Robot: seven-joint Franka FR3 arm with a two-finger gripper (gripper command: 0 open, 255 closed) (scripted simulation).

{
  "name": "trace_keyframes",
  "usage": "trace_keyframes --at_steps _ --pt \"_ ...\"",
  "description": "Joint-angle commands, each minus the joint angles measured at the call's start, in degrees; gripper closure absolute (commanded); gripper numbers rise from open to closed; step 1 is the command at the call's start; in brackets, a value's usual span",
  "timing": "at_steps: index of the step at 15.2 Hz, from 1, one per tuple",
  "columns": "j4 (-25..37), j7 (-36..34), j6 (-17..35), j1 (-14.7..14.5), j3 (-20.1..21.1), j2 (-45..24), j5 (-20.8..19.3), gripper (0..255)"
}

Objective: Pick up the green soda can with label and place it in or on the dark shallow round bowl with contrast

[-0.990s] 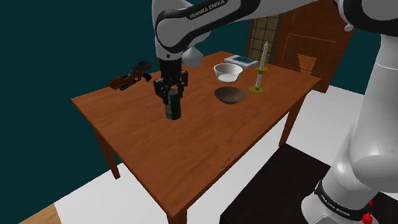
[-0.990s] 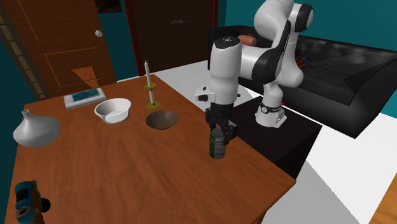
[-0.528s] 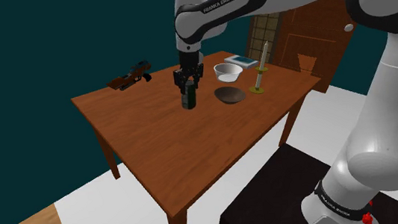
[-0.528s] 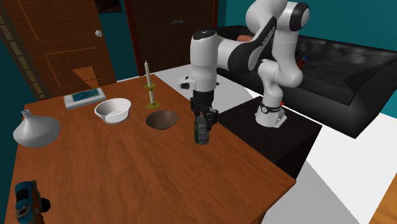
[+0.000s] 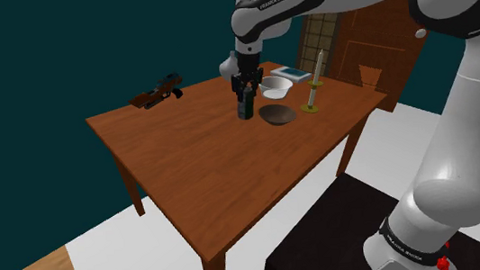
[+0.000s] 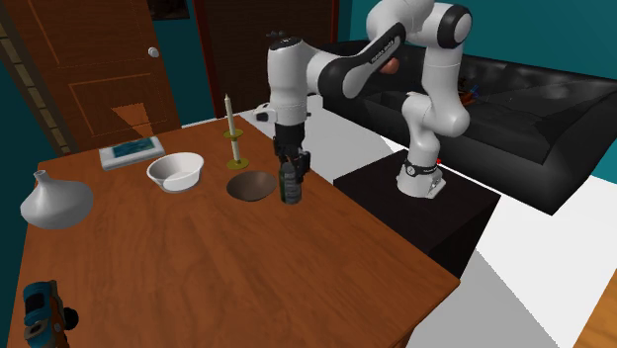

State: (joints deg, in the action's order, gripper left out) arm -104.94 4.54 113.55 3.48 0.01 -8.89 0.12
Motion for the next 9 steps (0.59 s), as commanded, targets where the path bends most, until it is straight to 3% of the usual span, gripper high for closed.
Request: trace_keyframes --at_steps 1,9 --pt "1.0 2.8 -0.4 1.6 -1.1 -0.5 0.2 255" --pt "8.2 12.9 -3.2 7.6 -5.0 -5.1 1.2 255"
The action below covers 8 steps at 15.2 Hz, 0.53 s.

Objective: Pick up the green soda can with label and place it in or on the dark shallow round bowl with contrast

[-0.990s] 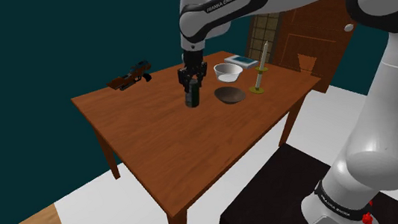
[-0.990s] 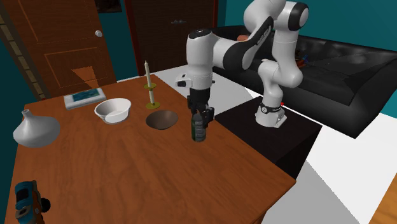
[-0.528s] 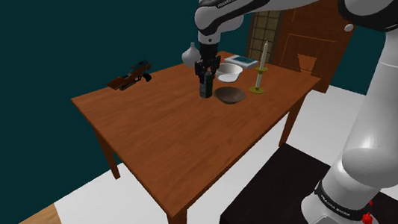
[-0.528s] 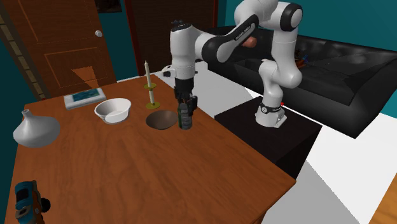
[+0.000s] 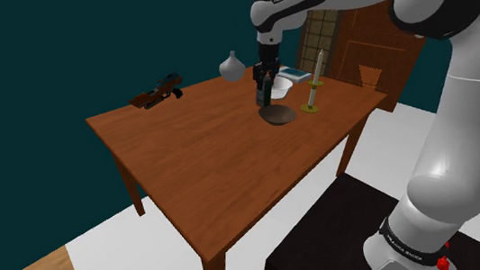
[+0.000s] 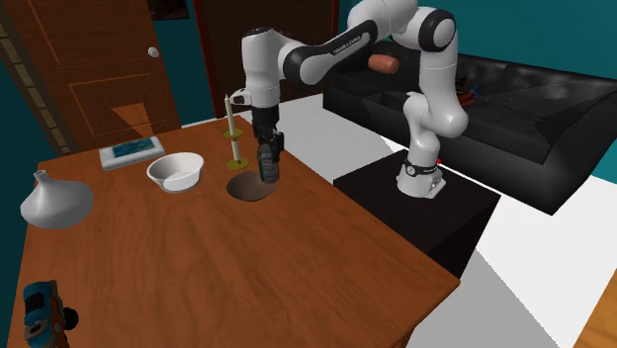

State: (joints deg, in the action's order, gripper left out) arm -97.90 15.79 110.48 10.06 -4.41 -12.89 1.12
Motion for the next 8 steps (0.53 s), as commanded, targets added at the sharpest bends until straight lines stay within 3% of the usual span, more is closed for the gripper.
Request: trace_keyframes --at_steps 1,8 --pt "2.4 2.9 -0.6 1.8 -1.0 -1.9 0.4 255" --pt "13.9 11.1 -4.8 7.5 -3.5 -9.2 2.0 255"
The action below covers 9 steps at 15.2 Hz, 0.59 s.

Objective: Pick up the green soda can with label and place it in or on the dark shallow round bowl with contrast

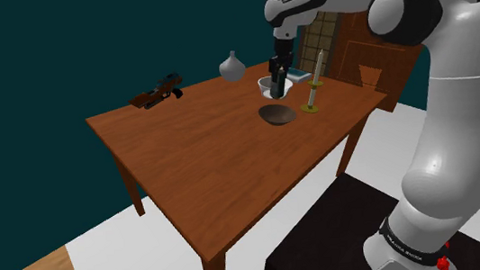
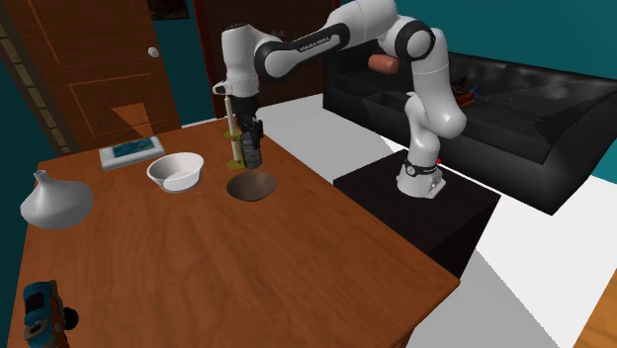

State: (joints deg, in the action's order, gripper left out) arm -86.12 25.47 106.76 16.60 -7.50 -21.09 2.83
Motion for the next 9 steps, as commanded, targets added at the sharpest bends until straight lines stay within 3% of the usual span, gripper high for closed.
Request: trace_keyframes --at_steps 1,9 --pt "4.0 2.5 -1.8 1.8 -0.7 -2.3 0.5 255" --pt "-0.8 2.6 3.9 1.8 -0.5 -3.2 0.7 255"
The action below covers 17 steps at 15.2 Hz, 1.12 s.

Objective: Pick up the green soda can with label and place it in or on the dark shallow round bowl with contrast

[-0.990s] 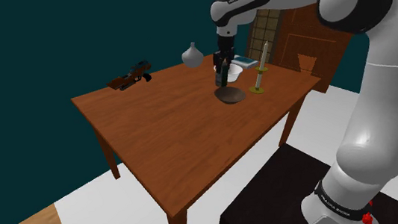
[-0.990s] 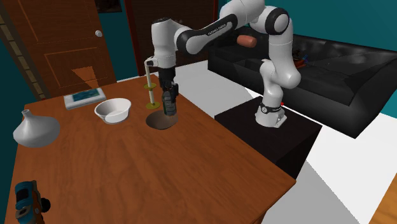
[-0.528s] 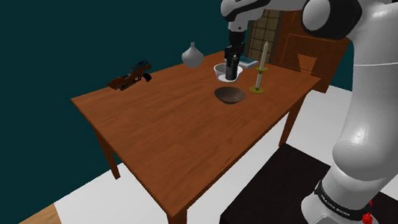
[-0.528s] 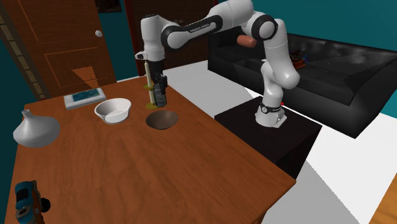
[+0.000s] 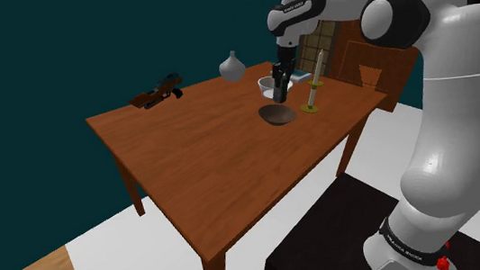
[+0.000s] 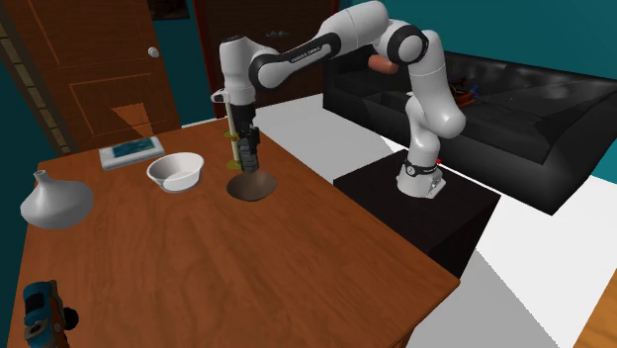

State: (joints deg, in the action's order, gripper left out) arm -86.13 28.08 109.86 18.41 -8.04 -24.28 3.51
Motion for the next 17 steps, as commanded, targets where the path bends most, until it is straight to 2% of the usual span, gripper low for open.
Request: trace_keyframes --at_steps 1,11,17 --pt "-1.3 0.0 1.5 0.0 0.0 -0.2 0.0 255" --pt "-5.6 0.3 8.2 0.0 0.2 -2.5 0.5 255" --pt "-5.6 0.3 8.2 0.0 0.2 -2.5 0.5 255"
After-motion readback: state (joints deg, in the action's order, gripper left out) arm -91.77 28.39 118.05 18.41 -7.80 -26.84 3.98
